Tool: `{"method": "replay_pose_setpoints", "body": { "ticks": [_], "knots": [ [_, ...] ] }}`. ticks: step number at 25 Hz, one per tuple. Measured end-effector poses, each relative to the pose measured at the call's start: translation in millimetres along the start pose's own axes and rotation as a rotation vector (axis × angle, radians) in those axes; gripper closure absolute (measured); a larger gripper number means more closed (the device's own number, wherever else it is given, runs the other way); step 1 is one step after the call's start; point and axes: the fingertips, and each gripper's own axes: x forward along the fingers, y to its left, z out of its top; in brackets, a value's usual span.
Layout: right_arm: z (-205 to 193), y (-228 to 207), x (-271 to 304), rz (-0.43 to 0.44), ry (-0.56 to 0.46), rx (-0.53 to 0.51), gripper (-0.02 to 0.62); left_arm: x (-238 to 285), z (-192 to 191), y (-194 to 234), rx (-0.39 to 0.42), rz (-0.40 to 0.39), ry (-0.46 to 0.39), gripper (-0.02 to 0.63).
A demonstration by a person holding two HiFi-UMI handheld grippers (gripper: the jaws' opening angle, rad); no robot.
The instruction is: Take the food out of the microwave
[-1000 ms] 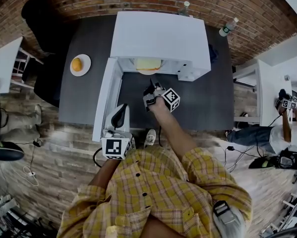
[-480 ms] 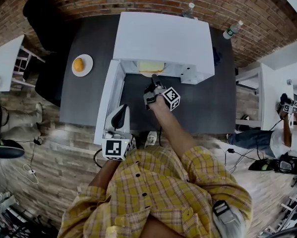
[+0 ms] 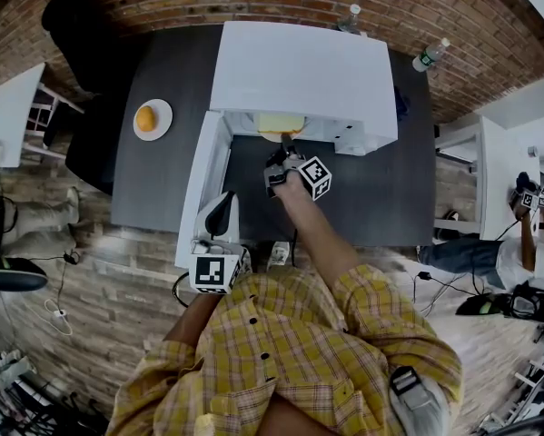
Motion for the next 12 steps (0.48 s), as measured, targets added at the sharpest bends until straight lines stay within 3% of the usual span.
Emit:
{"method": "replay_pose_setpoints", "body": {
  "ticks": [2, 12],
  "knots": [
    [1.2, -1.2, -0.8, -0.007, 0.003, -0.020, 0.588, 0.5, -2.0, 0.2, -0.001, 0.001, 0.005, 0.606],
    [5.8, -2.4, -9.5, 0.012, 0.001, -0.023, 0.589, 1.1, -4.2, -4.8, 0.004, -0.026, 0.013, 0.606]
  ]
}}
